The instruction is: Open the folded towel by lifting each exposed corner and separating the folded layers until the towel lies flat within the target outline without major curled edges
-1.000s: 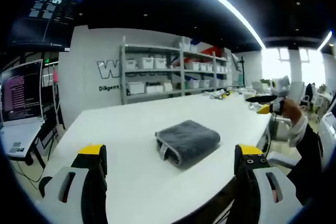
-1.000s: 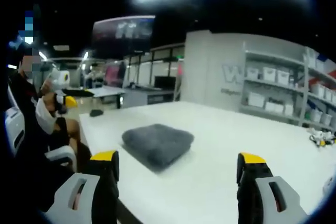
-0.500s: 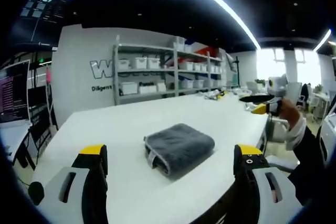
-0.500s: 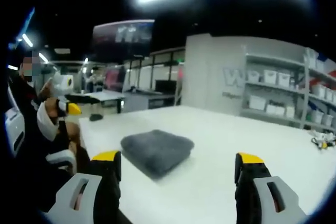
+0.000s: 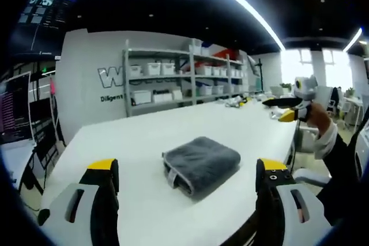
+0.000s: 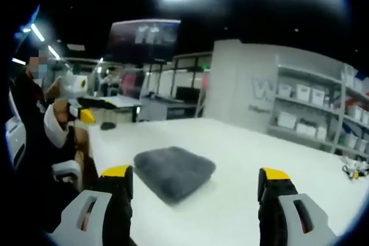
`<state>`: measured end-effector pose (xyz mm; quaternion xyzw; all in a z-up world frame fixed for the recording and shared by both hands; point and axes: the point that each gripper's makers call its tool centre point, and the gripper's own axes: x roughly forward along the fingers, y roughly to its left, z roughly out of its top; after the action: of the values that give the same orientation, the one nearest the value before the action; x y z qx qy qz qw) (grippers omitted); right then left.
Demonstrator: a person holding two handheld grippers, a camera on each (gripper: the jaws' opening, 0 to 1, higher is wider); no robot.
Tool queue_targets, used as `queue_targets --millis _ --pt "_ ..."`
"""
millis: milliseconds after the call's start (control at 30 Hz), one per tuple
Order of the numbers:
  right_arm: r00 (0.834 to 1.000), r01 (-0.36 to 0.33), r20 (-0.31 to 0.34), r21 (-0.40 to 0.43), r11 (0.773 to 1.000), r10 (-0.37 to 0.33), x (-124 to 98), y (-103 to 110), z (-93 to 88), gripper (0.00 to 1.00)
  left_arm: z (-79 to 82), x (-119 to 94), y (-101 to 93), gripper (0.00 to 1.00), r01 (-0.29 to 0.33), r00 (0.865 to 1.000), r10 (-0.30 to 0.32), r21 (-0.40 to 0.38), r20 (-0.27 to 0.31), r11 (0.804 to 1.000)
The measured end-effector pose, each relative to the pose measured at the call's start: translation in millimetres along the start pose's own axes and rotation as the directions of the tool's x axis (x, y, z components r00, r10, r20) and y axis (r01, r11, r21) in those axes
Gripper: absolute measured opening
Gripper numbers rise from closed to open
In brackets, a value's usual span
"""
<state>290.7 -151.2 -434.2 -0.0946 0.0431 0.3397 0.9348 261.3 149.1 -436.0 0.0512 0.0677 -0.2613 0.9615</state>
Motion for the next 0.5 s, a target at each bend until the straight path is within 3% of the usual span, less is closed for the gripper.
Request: queue_targets --millis 233,500 --pt "0.999 -0.030 -0.027 -0.004 1.000 0.030 12 3 -6.6 0.90 -2.1 4 -3.4 0.97 0.004 1.000 -0.004 0.010 -0.007 1.000" --pt "0.998 -0.061 -0.013 -0.022 0.998 0.061 21 7 -1.1 0.90 3.4 14 -2.3 0.97 0.021 1.000 -0.021 0.016 -0.001 1.000"
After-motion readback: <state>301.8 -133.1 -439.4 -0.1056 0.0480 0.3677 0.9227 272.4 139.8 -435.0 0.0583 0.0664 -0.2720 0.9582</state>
